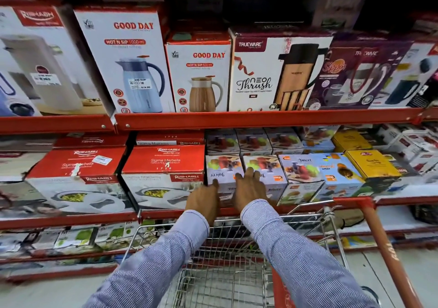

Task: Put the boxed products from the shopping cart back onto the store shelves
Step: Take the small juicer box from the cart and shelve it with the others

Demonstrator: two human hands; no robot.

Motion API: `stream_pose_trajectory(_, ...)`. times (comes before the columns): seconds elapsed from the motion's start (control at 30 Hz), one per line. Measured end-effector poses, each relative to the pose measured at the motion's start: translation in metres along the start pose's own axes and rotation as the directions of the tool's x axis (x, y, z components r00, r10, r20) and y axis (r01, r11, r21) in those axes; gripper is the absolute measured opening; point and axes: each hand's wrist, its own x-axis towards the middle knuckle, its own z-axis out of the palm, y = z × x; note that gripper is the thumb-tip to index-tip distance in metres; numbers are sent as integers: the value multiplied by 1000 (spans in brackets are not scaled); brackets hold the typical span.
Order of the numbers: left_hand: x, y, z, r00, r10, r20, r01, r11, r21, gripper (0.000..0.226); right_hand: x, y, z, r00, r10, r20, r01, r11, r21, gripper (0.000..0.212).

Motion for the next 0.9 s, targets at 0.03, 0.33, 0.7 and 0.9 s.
stream_pose_trajectory(0.03,3,3,-6,999,16,27,-17,999,45,41,3,1,-1,1000,-11,1,11,1000,-10,46)
stream_pose_trajectory(0.33,54,18,-52,928,364,82,-368,856,364,44,31,21,-25,983,-151,107,161,983,-91,66)
stream_pose_trajectory(0.7,95,6,-40,914,149,377,-367,698,615,110,89,52,-15,861,-419,288,485,848,-214,120)
stream_pose_trajectory(0.9,98,10,-48,910,116,399,-358,707,610,112,96,56,-9,865,-474,167,499,849,-175,114)
